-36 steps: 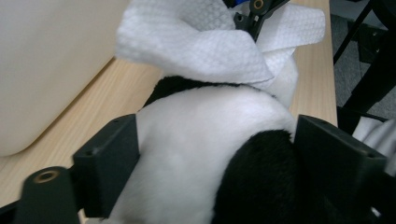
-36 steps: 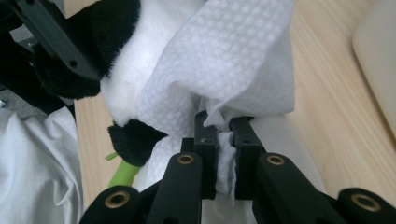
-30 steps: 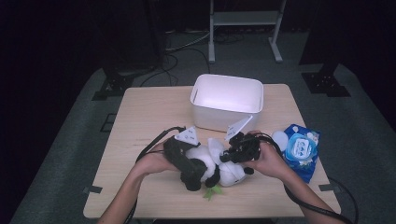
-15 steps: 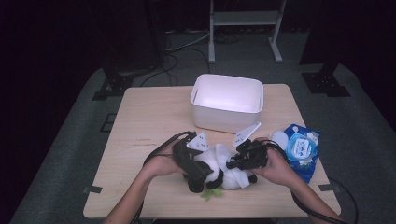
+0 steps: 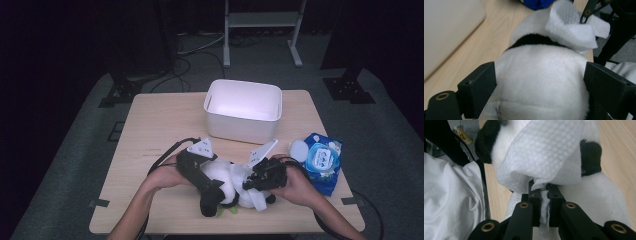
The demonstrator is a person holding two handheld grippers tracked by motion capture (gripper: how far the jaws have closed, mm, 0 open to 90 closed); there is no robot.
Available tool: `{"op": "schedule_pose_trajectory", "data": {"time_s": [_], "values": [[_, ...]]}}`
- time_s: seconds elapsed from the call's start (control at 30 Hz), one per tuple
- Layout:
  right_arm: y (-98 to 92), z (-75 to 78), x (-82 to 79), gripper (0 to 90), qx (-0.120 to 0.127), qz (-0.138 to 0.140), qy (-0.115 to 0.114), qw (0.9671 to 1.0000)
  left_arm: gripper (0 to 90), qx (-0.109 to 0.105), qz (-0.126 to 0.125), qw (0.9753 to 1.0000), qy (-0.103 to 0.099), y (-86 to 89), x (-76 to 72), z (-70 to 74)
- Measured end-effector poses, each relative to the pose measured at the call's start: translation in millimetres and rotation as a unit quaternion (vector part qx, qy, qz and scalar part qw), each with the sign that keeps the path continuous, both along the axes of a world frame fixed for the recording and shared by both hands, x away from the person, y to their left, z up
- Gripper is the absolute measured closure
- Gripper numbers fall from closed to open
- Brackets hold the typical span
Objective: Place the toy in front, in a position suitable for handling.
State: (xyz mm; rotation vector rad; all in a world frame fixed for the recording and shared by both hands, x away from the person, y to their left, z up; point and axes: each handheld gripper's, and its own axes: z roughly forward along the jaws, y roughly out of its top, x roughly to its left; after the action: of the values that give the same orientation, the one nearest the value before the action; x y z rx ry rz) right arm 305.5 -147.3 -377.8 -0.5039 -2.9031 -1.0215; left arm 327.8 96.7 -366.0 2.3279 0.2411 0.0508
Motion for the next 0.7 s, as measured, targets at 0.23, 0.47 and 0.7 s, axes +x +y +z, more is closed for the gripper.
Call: {"op": "schedule_pose_trajectory", "data": {"time_s": [0.23, 0.47, 0.7], "values": [[10.2, 6.0, 2.0, 83.7, 0.020, 0.011, 0.000, 0.9997, 12.6, -0.004, 0.006, 0.9998, -0.016, 0.5, -8.4, -11.6], [20.0, 12.7, 5.3, 83.3, 0.030, 0.007, -0.022, 0.9993, 14.4, 0.014, -0.005, 0.9989, -0.043, 2.8, -18.3, -14.3], [-5.7, 11.4, 7.9, 83.1, 0.020, -0.023, -0.022, 0.9993, 14.6, 0.001, -0.005, 0.9992, -0.039, 7.0, -18.9, -17.3]]}}
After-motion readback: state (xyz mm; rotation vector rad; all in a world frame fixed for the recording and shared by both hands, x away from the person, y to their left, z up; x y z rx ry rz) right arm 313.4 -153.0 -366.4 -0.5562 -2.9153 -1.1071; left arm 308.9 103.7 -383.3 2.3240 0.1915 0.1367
